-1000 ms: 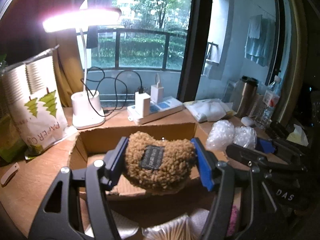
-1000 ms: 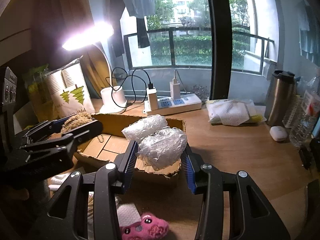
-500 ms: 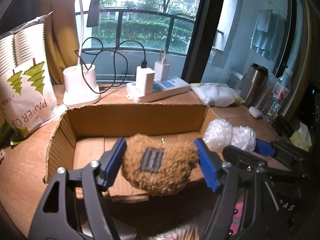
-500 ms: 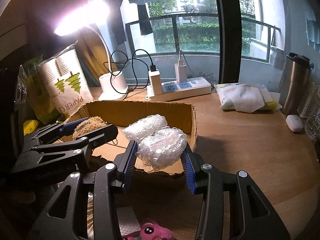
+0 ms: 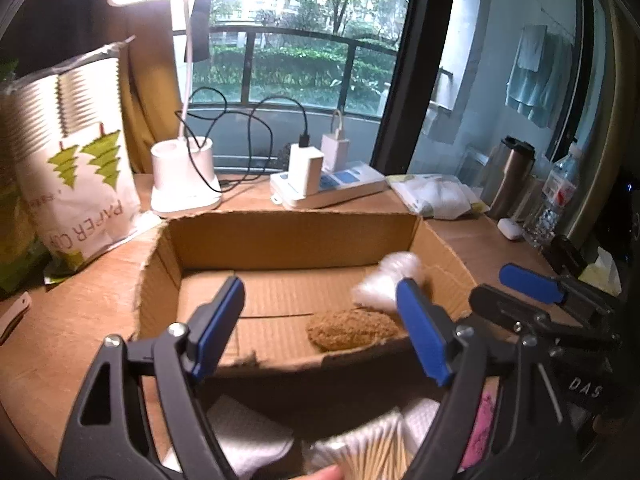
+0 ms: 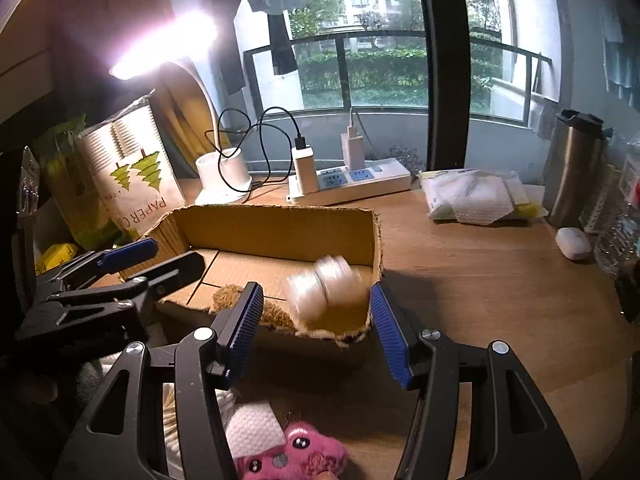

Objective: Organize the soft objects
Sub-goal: 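Open both tools to drop the plush and bubble wrap into the box, then move both open tools back over the remaining pile of items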

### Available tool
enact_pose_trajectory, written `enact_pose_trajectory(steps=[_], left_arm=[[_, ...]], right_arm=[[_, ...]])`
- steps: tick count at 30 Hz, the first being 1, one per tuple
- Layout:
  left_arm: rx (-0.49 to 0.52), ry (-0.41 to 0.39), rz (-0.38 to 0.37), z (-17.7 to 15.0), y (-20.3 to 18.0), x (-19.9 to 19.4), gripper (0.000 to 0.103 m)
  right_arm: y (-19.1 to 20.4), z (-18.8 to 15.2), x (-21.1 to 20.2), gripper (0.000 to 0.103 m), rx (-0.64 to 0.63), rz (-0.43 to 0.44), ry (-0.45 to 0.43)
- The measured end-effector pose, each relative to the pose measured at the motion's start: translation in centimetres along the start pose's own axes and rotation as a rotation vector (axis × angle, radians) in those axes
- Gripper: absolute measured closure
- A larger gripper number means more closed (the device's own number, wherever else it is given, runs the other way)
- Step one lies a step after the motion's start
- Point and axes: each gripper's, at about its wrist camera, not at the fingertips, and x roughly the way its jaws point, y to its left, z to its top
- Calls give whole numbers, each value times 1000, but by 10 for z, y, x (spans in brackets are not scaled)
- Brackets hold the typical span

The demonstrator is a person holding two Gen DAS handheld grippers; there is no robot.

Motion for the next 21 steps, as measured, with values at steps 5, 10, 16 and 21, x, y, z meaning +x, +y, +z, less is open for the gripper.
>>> enact_pose_trajectory(steps=[5,10,16,21], left_arm=[[1,-25,2,-4,1,-22,23],[5,-50,-3,-9,1,-45,22],[7,-74,-8,-16,1,-69,21],[12,-83,-15,-25,-1,-85,21]], right_arm=[[6,-4,-18,44,-6,-13,-13],[14,-10,-36,44,-14,-21,-26],[21,-20,-58,44,-21,-36,-41],[24,-28,-75,44,-23,-52,-51]])
